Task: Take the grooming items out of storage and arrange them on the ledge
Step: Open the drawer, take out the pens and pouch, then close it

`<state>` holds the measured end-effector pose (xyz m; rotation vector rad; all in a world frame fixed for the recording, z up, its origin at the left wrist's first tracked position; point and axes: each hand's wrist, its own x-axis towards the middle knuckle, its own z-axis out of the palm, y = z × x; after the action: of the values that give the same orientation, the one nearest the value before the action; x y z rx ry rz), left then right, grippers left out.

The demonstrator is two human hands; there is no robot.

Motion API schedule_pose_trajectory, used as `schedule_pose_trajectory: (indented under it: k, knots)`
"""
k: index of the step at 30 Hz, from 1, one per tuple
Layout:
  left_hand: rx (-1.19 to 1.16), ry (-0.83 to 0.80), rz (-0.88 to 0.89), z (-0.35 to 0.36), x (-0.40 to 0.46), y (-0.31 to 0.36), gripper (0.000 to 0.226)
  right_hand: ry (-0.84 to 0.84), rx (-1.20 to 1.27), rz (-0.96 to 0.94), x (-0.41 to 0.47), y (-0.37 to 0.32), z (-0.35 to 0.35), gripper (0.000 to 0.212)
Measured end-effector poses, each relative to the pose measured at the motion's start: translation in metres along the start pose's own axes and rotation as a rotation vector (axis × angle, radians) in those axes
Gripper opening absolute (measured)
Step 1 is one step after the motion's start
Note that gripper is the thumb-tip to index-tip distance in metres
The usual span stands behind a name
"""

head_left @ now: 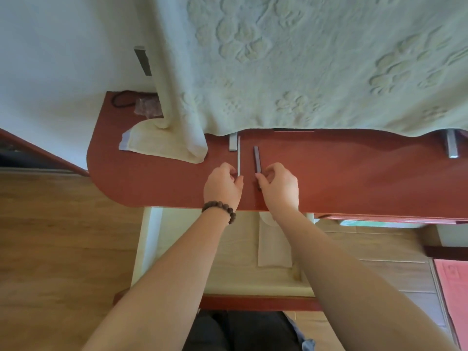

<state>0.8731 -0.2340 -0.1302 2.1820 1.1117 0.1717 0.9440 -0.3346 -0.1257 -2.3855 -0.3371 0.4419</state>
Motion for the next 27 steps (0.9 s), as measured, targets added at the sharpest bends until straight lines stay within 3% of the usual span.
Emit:
schedule_pose_trajectory:
  k: [6,10,13,15,17,22,27]
  knots:
    - [0.019,0.085,0.236,-0.015,-0.014,-0.03,0.02,0.134,0.148,-0.046,-0.055,0.034,-0.038,0.017]
    - [0.232,0.065,0.316,-0.011,-0.016,-0.052,0.059,-0.039,-0.032,0.143,-0.09,0.077,-0.018,0.022]
    - [0.405,-0.057,0.261,-0.007,-0.012,-0.064,0.089,-0.24,-0.275,0.282,-0.093,0.092,0.007,0.054]
    - [0.443,-0.072,0.268,-0.005,-0.011,-0.07,0.095,-0.303,-0.325,0.355,-0.091,0.093,0.02,0.077]
    - [0.456,-0.068,0.275,-0.003,-0.01,-0.072,0.096,-0.302,-0.335,0.393,-0.089,0.093,0.031,0.084]
    - [0.451,-0.061,0.273,-0.003,-0.008,-0.074,0.097,-0.211,-0.306,0.446,-0.089,0.096,0.048,0.088]
    - [0.442,-0.06,0.265,-0.002,-0.007,-0.073,0.097,-0.15,0.025,0.514,-0.091,0.094,0.043,0.06]
